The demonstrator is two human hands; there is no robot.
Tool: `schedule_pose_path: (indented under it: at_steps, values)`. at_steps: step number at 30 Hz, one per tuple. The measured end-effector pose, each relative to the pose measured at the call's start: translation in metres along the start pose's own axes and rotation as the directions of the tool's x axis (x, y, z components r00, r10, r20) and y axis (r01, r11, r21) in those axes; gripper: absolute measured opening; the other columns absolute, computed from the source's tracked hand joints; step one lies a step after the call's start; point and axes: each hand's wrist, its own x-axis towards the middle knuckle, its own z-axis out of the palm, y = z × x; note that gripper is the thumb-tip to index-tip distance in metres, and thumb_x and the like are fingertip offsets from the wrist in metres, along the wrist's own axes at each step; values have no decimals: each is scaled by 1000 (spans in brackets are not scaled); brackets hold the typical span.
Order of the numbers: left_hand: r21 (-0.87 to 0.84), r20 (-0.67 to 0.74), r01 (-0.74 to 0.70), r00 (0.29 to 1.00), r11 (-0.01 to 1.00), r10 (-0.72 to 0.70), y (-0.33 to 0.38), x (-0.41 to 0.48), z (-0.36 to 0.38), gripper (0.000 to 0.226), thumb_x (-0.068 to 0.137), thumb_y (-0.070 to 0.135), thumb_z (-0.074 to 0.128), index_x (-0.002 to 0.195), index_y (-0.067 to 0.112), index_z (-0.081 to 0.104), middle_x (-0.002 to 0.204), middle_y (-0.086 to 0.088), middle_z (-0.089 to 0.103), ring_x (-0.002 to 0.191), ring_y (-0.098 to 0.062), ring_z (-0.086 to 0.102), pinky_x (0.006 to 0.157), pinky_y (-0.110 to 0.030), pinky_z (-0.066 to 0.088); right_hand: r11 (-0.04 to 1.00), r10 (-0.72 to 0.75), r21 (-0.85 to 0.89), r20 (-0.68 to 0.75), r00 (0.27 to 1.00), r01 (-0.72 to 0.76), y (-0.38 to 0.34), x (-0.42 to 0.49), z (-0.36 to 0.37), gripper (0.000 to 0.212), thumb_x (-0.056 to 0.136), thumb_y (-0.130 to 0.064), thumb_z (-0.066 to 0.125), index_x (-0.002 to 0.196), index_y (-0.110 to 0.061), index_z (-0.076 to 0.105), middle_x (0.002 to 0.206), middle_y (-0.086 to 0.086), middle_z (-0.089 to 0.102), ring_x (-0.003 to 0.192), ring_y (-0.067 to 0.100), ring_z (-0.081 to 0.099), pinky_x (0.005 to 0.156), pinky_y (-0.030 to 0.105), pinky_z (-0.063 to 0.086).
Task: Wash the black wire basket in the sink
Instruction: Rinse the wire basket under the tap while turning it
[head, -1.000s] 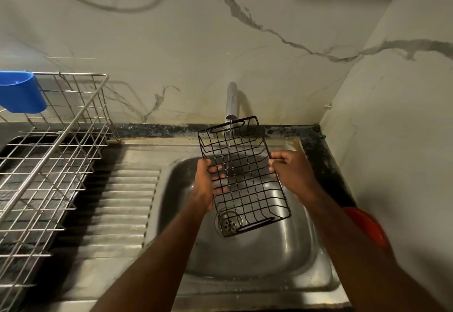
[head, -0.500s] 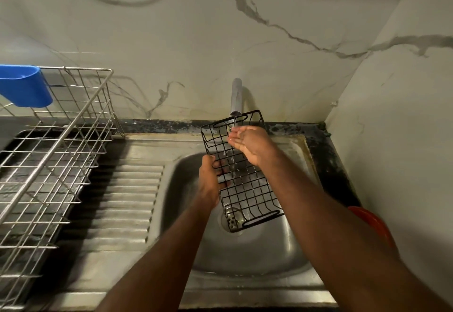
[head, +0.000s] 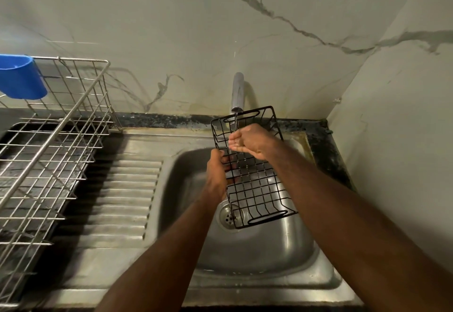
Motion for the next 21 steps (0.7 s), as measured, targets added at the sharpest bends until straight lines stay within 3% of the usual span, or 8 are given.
schedule_pose_path:
  at_steps: [6,13,21]
  values:
    - [-11,24,20,1000,1000,-20,-3,-3,7,38,97,38,33,97,14,62,97,-9,65,91,-24,59,81,-46,48,994,-7,105,-53,999,12,5,5,-2,28,94,14,38,111,12,61,117,28,63,104,31,66,92,34,55]
    - [8,19,27,999,1000,-27,-6,-2,7,41,98,38,33,99,12,65,93,-7,67,86,-22,62,81,-45,51,1000,-21,-14,-53,998,20,-4,-3,-5,28,93,15,41,114,14,60,115,24,62,109,30,64,89,30,55]
    - [-29,19,22,1000,999,-21,-2,-1,11,39,99,37,32,94,16,64,91,-7,67,90,-23,60,82,-45,50,993,-90,-84,-80,993,83,-10,-2,-9,26,89,19,45,104,11,64,108,25,66,99,28,69,75,24,60]
